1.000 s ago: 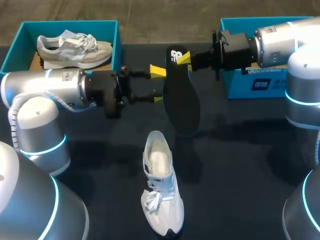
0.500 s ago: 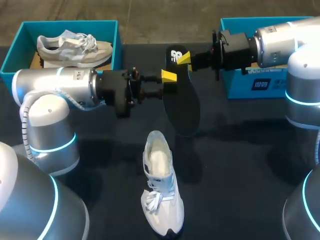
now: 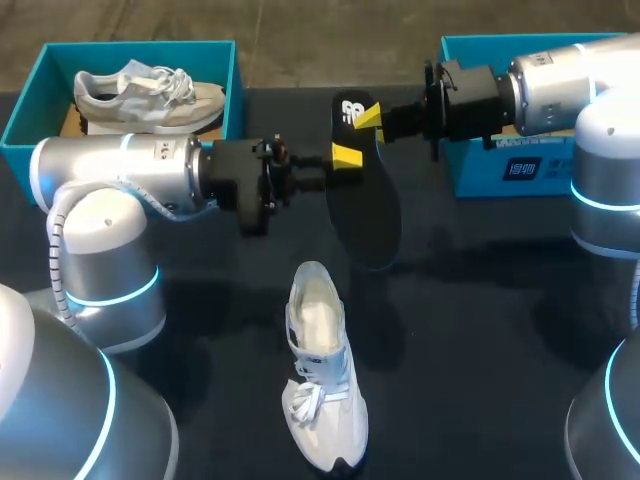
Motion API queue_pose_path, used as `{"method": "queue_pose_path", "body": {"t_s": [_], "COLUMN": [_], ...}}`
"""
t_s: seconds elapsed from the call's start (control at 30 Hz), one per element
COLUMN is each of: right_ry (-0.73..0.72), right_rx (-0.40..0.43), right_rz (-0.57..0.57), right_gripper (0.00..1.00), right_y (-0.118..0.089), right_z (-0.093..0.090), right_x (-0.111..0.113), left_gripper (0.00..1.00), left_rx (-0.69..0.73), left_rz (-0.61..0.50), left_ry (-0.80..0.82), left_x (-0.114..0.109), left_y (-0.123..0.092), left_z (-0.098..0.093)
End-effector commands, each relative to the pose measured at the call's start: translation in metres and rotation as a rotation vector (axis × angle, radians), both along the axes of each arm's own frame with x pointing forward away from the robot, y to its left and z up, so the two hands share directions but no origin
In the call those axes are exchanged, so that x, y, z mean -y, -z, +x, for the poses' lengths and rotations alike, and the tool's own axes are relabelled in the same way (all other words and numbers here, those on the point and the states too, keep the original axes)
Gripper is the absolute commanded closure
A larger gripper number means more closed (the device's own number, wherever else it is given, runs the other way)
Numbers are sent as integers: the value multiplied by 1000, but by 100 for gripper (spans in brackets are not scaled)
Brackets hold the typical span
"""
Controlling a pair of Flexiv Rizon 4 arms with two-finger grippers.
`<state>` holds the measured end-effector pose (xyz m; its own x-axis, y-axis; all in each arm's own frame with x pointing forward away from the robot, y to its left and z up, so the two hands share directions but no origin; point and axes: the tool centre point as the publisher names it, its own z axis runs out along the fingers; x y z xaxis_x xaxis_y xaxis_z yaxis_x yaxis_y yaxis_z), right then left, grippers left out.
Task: Take the shoe out of the shoebox, open the shoe tongue, remove and reinsert the insole, then place the shoe into the shoebox
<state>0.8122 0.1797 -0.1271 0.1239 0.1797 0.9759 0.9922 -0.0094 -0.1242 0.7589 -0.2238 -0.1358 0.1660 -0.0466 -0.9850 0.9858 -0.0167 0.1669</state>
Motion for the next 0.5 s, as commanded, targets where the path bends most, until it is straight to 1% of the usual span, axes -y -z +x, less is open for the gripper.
{"method": "queue_pose_path", "body": {"t_s": [0.03,0.07,0.17,0.2,0.23,0.27,0.5], "right_ry": [3,3,3,3,3,3,3], "right_rx": [-1,-1,-1,-1,-1,-1,-1], "right_rz": [-2,-2,-2,-2,-2,-2,-2], "right_gripper": [100,100,100,100,100,100,100], "right_y": [0,0,0,0,0,0,0], "right_z": [-1,-1,-1,-1,-1,-1,-1], "right_x": [-1,-1,-1,-1,-1,-1,-1], "left_gripper": [72,73,84,86,94,100,100], "left_rx": [1,0,-2,-2,-3,-3,-2], "left_rz": [0,1,3,4,4,5,7], "left_ry": [-9,-10,-12,-12,-12,-12,-11], "left_x": [3,3,4,5,5,5,7], "left_y": [1,1,1,1,1,1,1], "left_z": [-2,-2,-2,-1,-1,-1,-1]}}
